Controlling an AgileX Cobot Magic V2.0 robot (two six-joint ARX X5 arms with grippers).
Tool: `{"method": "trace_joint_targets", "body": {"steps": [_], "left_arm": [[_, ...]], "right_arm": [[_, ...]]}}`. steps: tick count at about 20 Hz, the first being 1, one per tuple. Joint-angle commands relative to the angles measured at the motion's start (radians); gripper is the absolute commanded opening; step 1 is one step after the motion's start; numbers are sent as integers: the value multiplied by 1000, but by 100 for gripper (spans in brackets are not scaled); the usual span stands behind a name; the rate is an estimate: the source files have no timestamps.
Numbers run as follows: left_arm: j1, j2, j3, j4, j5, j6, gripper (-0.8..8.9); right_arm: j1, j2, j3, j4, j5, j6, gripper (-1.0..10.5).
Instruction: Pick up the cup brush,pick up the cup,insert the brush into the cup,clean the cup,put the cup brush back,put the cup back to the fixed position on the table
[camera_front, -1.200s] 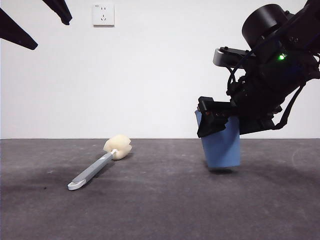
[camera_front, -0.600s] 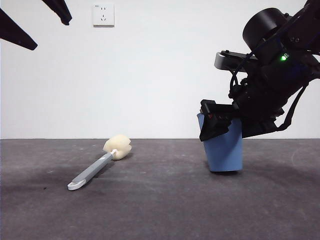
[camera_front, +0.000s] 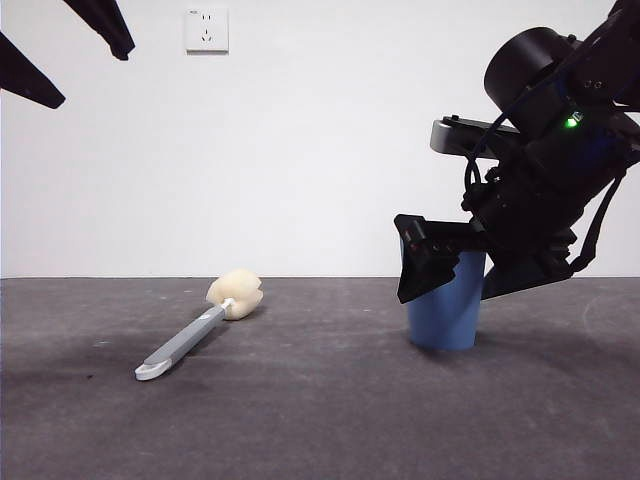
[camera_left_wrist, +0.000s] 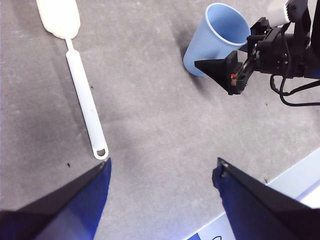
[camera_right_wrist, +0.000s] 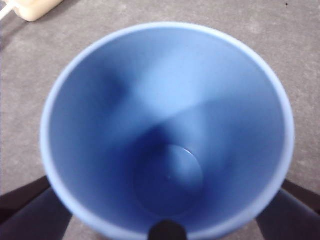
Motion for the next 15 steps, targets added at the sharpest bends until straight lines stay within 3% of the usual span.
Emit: {"method": "trace_joint_targets", "body": {"steps": [1,9,15], "left_arm": [[-2,-2,-8,3,-2,14,346],[-2,-2,-8,3,-3,15,346],[-2,-2,-8,-34,-2,31,346]], "right_arm": [[2,5,-13,-4,0,9,507],[2,-158,-13,-80,-1,-14,508],[2,-444,-13,-476,-11,66,505]]}}
